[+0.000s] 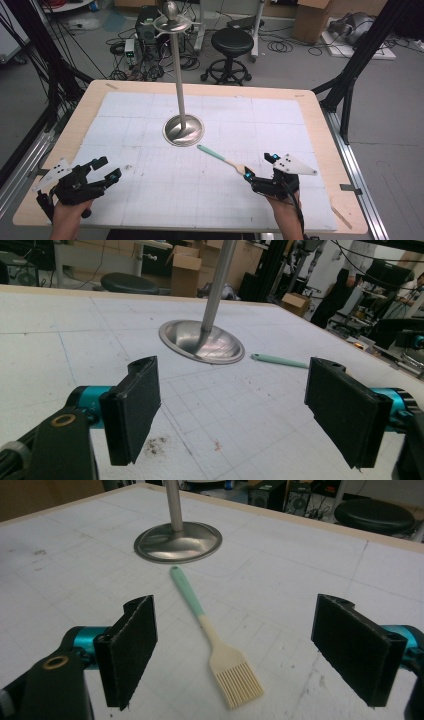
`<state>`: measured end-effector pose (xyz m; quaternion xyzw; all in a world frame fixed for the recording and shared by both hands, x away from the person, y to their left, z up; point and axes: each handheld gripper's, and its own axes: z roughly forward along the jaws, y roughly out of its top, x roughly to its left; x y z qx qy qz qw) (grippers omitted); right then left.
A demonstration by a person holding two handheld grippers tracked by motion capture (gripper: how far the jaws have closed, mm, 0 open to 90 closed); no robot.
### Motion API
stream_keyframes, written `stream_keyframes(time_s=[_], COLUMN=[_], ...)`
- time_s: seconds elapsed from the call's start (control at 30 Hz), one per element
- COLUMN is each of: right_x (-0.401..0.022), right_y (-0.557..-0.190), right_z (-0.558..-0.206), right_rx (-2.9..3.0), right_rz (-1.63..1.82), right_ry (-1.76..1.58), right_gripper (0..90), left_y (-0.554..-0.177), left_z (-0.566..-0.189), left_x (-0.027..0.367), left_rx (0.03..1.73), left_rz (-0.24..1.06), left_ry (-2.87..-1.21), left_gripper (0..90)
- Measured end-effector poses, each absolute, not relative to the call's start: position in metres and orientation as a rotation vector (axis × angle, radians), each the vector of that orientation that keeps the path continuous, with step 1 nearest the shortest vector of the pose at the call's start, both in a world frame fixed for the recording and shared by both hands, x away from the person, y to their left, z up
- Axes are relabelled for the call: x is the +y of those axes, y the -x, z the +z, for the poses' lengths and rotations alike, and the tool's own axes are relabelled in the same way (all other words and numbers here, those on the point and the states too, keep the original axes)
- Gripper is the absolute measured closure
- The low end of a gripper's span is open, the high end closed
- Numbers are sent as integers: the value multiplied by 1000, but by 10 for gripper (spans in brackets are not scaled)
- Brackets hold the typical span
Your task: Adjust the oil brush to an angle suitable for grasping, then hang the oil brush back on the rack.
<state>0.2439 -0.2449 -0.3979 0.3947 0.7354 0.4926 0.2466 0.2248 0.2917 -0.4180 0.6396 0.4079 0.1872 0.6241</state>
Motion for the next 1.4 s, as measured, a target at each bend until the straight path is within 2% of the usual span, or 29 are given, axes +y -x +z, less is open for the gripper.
stream_keyframes(time_s=[0.7,0.9,1.07,1.17,1.27,1.3,1.33,1.37,1.4], right_x=[-250,-245,-236,-229,-213,-213,-206,-203,-203], right_y=[-242,-249,-271,-281,-300,-300,-308,-311,-311], right_z=[-401,-403,-409,-413,-420,-420,-423,-425,-425], right_rx=[1973,2003,2090,2151,2252,2252,2307,2327,2327], right_rz=[1359,1340,1316,1295,1223,1223,1188,1168,1168], right_ry=[-1102,-1092,-1097,-1088,-1049,-1049,-1031,-1020,-1020], right_gripper=[175,175,178,228,334,334,398,425,425], left_y=[-225,-225,-225,-225,-225,-225,-225,-225,-225], left_z=[-418,-418,-418,-418,-418,-418,-418,-418,-418], left_x=[289,290,289,288,288,288,288,288,288], left_rx=[933,936,934,934,933,933,932,932,932], left_rz=[427,434,435,432,432,431,429,429,429], left_ry=[-1472,-1470,-1478,-1484,-1483,-1483,-1484,-1484,-1484], left_gripper=[227,226,226,227,227,227,227,227,227])
